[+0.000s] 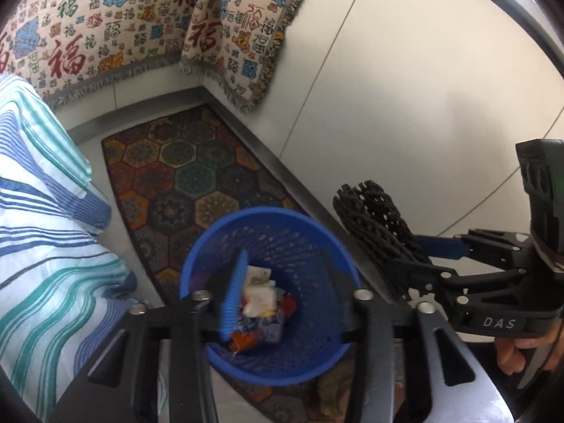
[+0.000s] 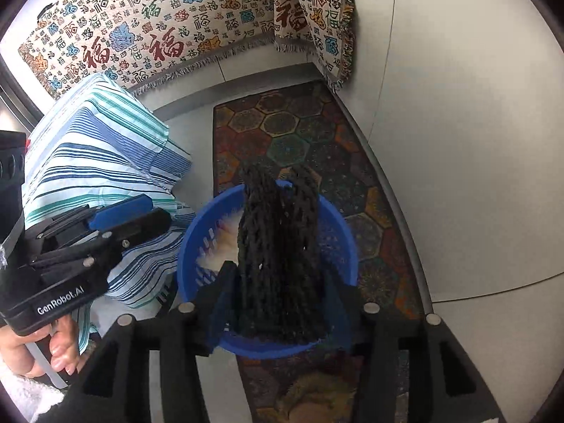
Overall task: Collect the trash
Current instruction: 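Return both tools from the wastebasket to the table, then grasp the red plastic bag with the left gripper while the right gripper approaches the beige snack wrapper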
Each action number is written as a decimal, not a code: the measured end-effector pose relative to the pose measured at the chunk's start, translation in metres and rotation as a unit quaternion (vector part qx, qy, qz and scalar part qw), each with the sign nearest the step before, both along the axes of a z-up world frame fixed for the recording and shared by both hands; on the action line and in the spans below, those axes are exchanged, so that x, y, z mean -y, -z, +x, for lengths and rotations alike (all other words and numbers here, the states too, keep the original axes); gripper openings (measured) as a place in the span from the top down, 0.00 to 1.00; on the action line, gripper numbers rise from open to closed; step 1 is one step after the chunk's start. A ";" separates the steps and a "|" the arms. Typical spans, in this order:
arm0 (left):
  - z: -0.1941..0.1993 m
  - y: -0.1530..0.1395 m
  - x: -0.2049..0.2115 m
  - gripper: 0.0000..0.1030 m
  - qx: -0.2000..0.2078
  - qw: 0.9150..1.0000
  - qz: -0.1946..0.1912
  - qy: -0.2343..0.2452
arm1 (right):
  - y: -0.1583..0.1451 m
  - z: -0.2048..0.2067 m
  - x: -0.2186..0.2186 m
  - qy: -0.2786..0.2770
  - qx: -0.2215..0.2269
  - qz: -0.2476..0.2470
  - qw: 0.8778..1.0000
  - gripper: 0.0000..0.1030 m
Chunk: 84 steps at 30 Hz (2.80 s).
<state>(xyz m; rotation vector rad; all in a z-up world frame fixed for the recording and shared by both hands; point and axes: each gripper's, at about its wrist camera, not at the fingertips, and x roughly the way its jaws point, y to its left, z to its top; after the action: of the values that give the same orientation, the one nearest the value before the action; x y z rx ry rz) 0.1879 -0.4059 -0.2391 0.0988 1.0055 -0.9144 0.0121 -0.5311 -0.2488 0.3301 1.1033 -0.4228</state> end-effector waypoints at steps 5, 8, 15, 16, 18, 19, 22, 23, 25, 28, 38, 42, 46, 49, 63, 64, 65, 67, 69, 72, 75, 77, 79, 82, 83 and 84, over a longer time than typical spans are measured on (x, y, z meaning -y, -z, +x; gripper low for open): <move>0.000 -0.011 -0.012 0.36 0.018 1.000 -0.005 -0.016 | -0.006 0.001 -0.006 -0.010 0.013 -0.001 1.000 0.41; 0.003 -0.021 -0.026 0.32 0.020 0.999 -0.013 -0.034 | -0.009 0.006 -0.013 -0.020 0.015 -0.001 1.000 0.36; -0.008 -0.068 -0.072 0.23 0.041 0.997 -0.022 -0.062 | -0.033 0.018 -0.032 -0.033 0.050 -0.053 0.997 0.36; -0.011 -0.077 -0.083 0.21 0.048 0.996 -0.024 -0.067 | -0.040 0.021 -0.038 -0.038 0.061 -0.071 0.995 0.36; -0.017 -0.092 -0.108 0.12 0.067 0.995 -0.023 -0.077 | -0.056 0.027 -0.056 -0.056 0.091 -0.108 0.988 0.36; -0.019 -0.099 -0.123 0.11 0.080 0.993 -0.018 -0.086 | -0.063 0.029 -0.066 -0.067 0.105 -0.124 0.984 0.36; -0.014 -0.108 -0.171 0.09 0.105 0.988 0.011 -0.116 | -0.078 0.043 -0.102 -0.102 0.146 -0.151 0.972 0.36; -0.011 -0.108 -0.187 0.09 0.108 0.986 0.020 -0.128 | -0.081 0.049 -0.111 -0.110 0.154 -0.154 0.970 0.36; -0.001 -0.105 -0.226 0.09 0.114 0.979 0.044 -0.162 | -0.084 0.061 -0.137 -0.131 0.168 -0.154 0.965 0.36; 0.019 -0.095 -0.285 0.09 0.108 0.966 0.081 -0.220 | -0.084 0.077 -0.176 -0.163 0.188 -0.147 0.957 0.36; 0.099 -0.070 -0.439 0.09 0.083 0.927 0.135 -0.340 | -0.053 0.164 -0.313 -0.322 0.147 -0.085 0.931 0.36; 0.116 -0.060 -0.487 0.09 0.070 0.916 0.111 -0.380 | -0.047 0.214 -0.349 -0.364 0.128 -0.063 0.920 0.36; 0.123 -0.058 -0.510 0.09 0.044 0.906 0.081 -0.413 | -0.045 0.271 -0.383 -0.405 0.116 -0.053 0.905 0.36; 0.120 -0.064 -0.511 0.09 0.055 0.907 0.078 -0.411 | -0.043 0.316 -0.413 -0.433 0.114 -0.048 0.893 0.36; 0.124 -0.071 -0.506 0.09 0.043 0.914 0.061 -0.399 | -0.014 0.401 -0.466 -0.483 0.080 -0.058 0.870 0.37; 0.124 -0.070 -0.505 0.09 0.045 0.914 0.064 -0.397 | -0.013 0.401 -0.467 -0.482 0.076 -0.056 0.871 0.46; 0.124 -0.070 -0.504 0.09 0.046 0.914 0.068 -0.397 | -0.012 0.400 -0.467 -0.480 0.069 -0.056 0.873 0.66; 0.124 -0.070 -0.502 0.09 0.047 0.914 0.071 -0.397 | -0.014 0.394 -0.465 -0.474 0.065 -0.062 0.876 0.73; 0.124 -0.069 -0.503 0.09 0.045 0.913 0.070 -0.401 | -0.018 0.384 -0.461 -0.466 0.061 -0.068 0.880 0.77; 0.124 -0.067 -0.503 0.09 0.042 0.911 0.066 -0.404 | -0.029 0.355 -0.443 -0.435 0.064 -0.079 0.895 0.77; 0.122 -0.065 -0.502 0.09 0.045 0.914 0.064 -0.398 | -0.036 0.317 -0.416 -0.383 0.065 -0.093 0.917 0.77; 0.120 -0.062 -0.497 0.09 0.050 0.920 0.061 -0.385 | -0.036 0.290 -0.401 -0.349 0.075 -0.113 0.927 0.77; 0.120 -0.058 -0.493 0.09 0.053 0.923 0.066 -0.376 | -0.034 0.271 -0.392 -0.329 0.089 -0.124 0.932 0.75; 0.120 -0.055 -0.488 0.09 0.051 0.928 0.070 -0.361 | -0.027 0.256 -0.381 -0.295 0.105 -0.099 0.945 0.58; 0.119 -0.056 -0.486 0.09 0.056 0.930 0.070 -0.356 | -0.025 0.253 -0.377 -0.283 0.110 -0.089 0.949 0.42; 0.119 -0.056 -0.485 0.09 0.057 0.933 0.068 -0.349 | -0.022 0.251 -0.374 -0.272 0.115 -0.078 0.952 0.37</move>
<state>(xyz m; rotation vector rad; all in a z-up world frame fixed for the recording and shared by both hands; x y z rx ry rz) 0.3067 0.0787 -0.1830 -0.0887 0.8990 -0.1841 0.2635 -0.1572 -0.2272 -0.0705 0.8786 0.0217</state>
